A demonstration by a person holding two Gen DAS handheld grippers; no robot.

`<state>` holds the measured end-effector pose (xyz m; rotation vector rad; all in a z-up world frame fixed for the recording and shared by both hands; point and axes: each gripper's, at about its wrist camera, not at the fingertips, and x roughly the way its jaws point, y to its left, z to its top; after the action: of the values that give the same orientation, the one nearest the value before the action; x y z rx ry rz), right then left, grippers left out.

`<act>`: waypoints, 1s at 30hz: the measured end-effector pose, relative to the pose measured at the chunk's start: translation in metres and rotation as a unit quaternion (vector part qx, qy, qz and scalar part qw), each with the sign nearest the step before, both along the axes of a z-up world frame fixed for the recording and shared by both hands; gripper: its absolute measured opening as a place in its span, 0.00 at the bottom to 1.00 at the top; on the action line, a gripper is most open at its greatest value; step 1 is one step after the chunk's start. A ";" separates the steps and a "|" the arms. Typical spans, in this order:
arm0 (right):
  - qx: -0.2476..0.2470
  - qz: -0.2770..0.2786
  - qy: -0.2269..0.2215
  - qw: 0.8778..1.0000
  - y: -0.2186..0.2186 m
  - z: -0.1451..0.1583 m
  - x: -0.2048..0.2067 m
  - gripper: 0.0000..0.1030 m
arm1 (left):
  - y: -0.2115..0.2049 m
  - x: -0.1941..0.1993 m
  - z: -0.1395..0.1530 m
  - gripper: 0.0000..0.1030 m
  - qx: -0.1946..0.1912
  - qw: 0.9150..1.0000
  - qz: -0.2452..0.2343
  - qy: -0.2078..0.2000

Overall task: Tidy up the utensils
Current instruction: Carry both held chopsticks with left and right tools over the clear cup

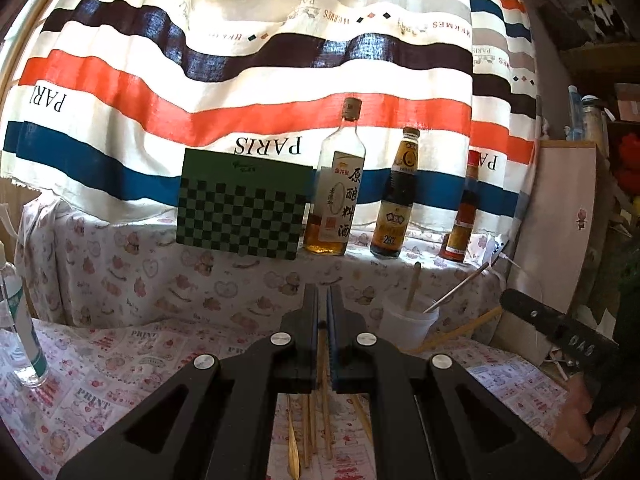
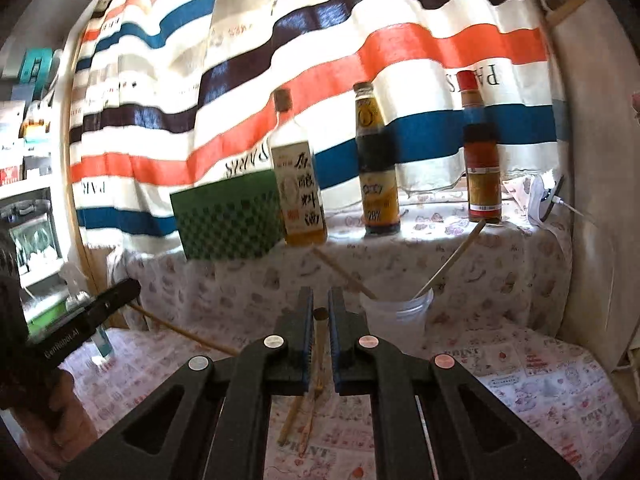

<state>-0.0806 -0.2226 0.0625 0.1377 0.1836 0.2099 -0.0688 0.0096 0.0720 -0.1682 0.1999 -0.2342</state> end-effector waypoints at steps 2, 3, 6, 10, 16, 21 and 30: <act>0.035 0.012 -0.007 0.999 -0.008 0.004 -0.005 0.08 | 0.003 -0.003 0.002 0.03 -0.006 1.000 0.002 -0.005; 0.041 0.012 -0.015 0.999 -0.011 0.006 -0.008 0.08 | 0.005 -0.004 0.002 0.03 -0.008 1.000 0.002 -0.007; 0.037 0.002 -0.043 0.998 -0.016 0.014 -0.019 0.08 | 0.010 -0.007 0.006 0.03 -0.019 1.000 -0.002 -0.014; 0.042 0.004 -0.050 0.998 -0.018 0.017 -0.024 0.08 | 0.014 -0.008 0.007 0.03 -0.031 0.999 -0.008 -0.015; 0.029 0.004 -0.051 0.998 -0.013 0.015 -0.025 0.08 | 0.010 -0.009 0.006 0.03 -0.027 0.999 -0.019 -0.018; 0.024 0.005 -0.035 0.999 -0.010 0.010 -0.017 0.08 | 0.008 -0.007 0.005 0.04 -0.032 0.999 -0.031 -0.011; 0.019 0.013 0.023 0.999 -0.009 -0.002 0.009 0.08 | 0.000 0.012 -0.008 0.05 -0.016 0.999 -0.030 0.033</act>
<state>-0.0719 -0.2312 0.0600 0.1782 0.2271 0.2372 -0.0571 0.0100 0.0638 -0.2017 0.2676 -0.2914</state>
